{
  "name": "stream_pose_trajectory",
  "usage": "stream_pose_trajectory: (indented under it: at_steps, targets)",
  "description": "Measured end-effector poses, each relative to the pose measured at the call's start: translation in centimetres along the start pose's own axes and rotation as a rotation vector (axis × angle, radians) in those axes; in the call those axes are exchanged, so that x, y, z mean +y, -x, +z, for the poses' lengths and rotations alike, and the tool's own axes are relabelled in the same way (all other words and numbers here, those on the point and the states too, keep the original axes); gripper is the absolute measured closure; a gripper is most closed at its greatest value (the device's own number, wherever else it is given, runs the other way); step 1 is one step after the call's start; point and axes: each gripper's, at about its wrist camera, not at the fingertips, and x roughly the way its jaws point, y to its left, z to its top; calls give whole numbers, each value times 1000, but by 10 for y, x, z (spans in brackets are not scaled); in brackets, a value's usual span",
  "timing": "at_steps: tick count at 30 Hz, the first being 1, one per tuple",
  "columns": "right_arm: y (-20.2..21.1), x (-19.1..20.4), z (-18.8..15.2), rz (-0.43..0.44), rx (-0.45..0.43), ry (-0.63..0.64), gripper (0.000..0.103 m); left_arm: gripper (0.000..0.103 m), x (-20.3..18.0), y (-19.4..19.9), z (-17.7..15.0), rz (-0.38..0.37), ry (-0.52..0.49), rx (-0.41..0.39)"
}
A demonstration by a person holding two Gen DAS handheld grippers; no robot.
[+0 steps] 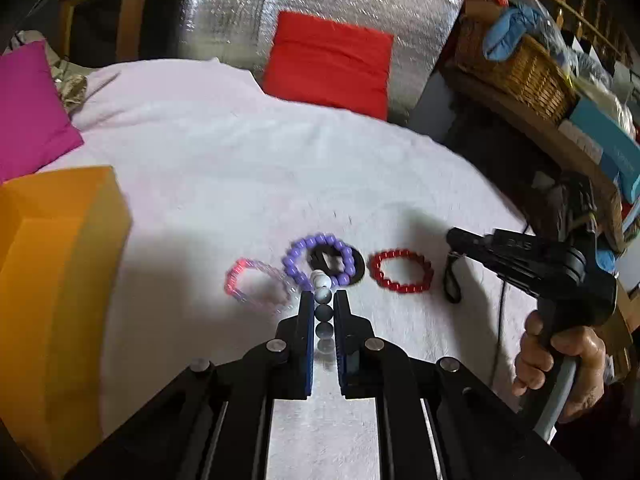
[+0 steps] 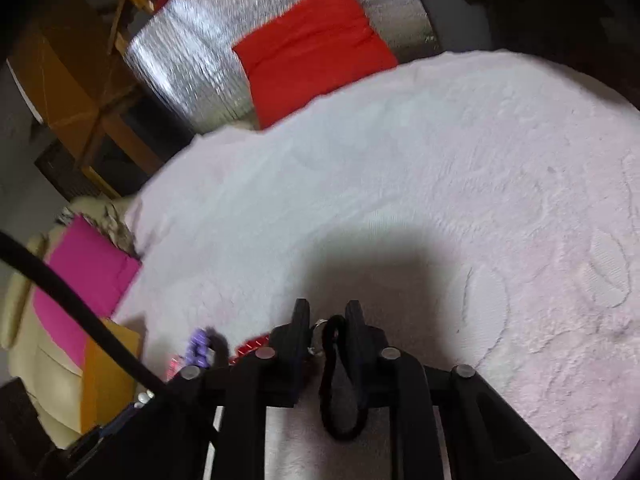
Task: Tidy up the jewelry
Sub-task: 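Carry the bead bracelet and hair tie over the orange box and open both tools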
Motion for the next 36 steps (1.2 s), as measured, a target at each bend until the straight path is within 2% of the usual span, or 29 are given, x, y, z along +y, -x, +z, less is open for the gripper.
stream_pose_trajectory:
  at_steps: [5,11,17,23,30,36]
  targets:
    - [26,10,5,77,-64,-10,94,93,9,29,4,6,11,-66]
    - [43,45,-1,176,-106,25,94,93,25,66,7,31,38,-160]
    - [42,104,-20,285,-83,108,94,93,50,110,9,82,82,-280]
    - [34,168,-48,407,-35,166,94,93,98,141,3,200,157,-348]
    - [5,246,-91,517,57,224,94,93,161,140,-10,336,294,-285]
    - [-28,283,-125,531,152,273,94,93,198,115,-21,435,379,-124]
